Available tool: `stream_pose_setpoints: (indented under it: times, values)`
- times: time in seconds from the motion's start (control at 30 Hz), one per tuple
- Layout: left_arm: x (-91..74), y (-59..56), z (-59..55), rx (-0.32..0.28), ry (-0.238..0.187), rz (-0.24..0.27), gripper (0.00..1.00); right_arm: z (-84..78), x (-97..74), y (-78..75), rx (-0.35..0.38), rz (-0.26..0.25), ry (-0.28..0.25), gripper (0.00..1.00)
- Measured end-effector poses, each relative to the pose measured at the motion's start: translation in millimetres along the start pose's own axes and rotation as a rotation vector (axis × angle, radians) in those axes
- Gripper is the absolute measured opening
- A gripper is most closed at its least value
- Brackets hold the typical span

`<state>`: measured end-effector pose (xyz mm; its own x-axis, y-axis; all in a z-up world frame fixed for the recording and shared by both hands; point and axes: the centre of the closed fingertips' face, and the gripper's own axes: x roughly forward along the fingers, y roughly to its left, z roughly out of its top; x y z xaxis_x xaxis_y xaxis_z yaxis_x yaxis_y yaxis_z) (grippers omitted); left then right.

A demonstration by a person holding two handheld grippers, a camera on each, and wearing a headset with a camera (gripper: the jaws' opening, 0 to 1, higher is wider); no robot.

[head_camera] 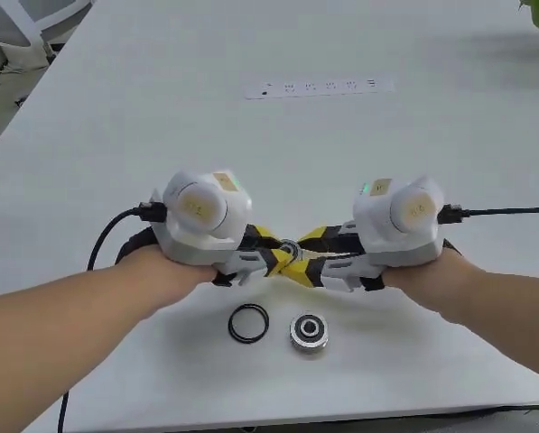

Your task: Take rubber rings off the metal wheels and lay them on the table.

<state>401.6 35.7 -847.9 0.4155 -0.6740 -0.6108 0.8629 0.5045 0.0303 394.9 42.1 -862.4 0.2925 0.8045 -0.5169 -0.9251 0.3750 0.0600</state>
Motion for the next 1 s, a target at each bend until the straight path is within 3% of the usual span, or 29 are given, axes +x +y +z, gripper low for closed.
stream_pose_setpoints:
  times: [1.0]
  values:
    - [-3.1,0.7,-2.3,-0.014,-0.008,0.001,0.13,-3.2,-5.5,1.9,0.009,-0.004,0.005,0.17]
